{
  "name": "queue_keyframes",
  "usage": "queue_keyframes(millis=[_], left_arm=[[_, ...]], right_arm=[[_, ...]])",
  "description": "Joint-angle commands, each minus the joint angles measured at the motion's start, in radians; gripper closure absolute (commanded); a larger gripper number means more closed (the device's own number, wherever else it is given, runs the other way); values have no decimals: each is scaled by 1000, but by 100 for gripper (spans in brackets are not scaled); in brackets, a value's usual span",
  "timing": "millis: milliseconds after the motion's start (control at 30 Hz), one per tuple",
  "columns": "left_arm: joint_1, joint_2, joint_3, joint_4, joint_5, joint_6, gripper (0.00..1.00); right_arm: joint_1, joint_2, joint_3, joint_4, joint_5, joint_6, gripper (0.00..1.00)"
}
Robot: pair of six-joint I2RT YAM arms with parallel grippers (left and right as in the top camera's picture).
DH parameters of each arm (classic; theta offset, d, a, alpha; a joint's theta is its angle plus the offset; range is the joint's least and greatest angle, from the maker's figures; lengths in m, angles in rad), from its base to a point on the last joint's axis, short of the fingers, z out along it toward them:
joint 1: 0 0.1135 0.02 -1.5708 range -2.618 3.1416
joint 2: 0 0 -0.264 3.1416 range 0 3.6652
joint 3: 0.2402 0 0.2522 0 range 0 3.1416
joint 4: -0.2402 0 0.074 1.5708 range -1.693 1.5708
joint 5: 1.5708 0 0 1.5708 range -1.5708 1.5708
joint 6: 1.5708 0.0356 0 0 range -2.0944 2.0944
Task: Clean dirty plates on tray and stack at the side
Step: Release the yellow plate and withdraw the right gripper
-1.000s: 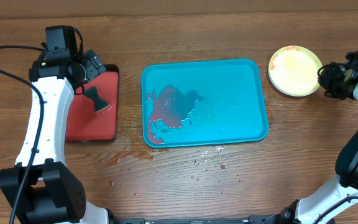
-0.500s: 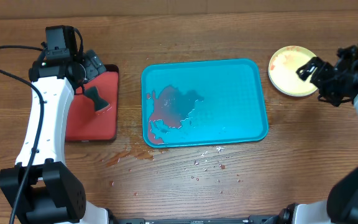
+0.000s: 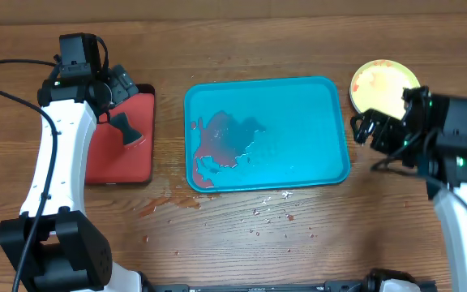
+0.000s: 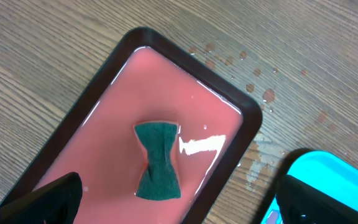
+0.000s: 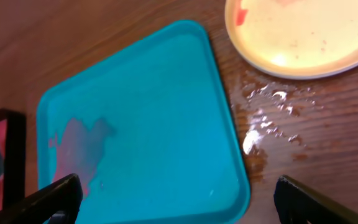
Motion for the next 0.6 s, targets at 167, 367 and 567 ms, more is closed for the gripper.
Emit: queue_keyframes(millis=[167, 367, 567], left_arm=[[3, 10, 8, 1, 4, -2, 0], [3, 10, 8, 1, 4, -2, 0], [3, 10, 8, 1, 4, -2, 0]], right_arm=[[56, -201, -113, -6, -23, 2, 0], [56, -233, -113, -68, -23, 1, 0], [56, -292, -113, -85, -23, -23, 0]])
